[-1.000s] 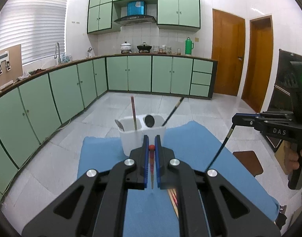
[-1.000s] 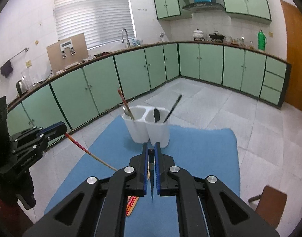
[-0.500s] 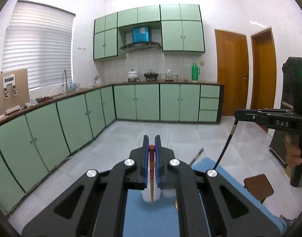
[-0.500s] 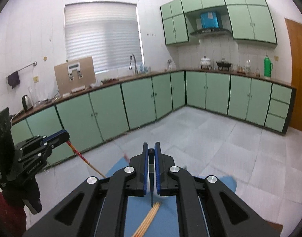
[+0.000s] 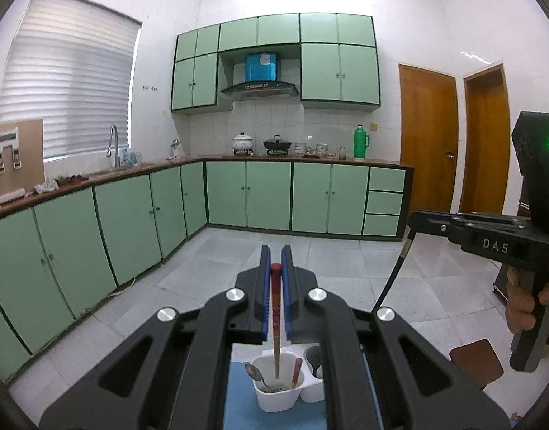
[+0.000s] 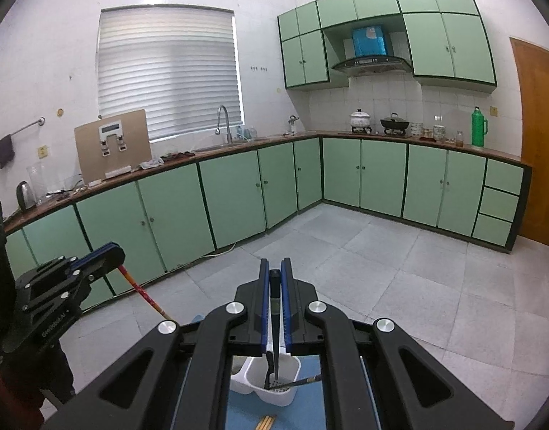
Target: Organize utensils
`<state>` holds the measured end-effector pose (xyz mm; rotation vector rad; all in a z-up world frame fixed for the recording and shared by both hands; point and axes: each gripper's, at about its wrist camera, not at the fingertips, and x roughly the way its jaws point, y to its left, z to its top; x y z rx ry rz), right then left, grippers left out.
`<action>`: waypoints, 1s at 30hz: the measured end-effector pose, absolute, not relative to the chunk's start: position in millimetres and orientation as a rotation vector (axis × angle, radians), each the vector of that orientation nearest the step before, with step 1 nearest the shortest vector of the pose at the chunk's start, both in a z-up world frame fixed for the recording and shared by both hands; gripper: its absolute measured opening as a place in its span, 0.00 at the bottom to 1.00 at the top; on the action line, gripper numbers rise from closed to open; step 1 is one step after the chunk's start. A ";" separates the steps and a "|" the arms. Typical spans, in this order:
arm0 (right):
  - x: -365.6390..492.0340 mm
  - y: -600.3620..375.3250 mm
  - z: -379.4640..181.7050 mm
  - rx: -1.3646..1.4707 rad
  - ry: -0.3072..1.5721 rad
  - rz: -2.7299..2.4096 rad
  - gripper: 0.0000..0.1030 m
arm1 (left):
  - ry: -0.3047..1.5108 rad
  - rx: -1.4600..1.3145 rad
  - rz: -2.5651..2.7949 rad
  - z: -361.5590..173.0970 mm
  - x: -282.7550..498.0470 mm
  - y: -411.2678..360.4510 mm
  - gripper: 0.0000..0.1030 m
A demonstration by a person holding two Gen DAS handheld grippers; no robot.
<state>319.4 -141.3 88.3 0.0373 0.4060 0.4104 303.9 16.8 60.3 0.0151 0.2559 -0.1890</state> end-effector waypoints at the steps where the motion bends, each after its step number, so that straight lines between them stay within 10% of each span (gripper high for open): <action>1: 324.8 -140.1 82.3 0.036 0.412 0.405 0.06 | 0.260 0.006 -0.189 54.9 309.3 17.3 0.05; 9: 351.6 -133.9 38.6 0.052 0.504 0.404 0.07 | 0.368 -0.035 -0.201 15.5 344.1 21.7 0.08; 18: 330.3 -160.1 36.1 0.071 0.487 0.348 0.31 | 0.346 -0.048 -0.185 14.5 317.6 36.7 0.38; 30: 231.8 -200.9 -10.0 0.112 0.484 0.237 0.90 | 0.402 -0.049 -0.192 -30.7 224.9 34.4 0.71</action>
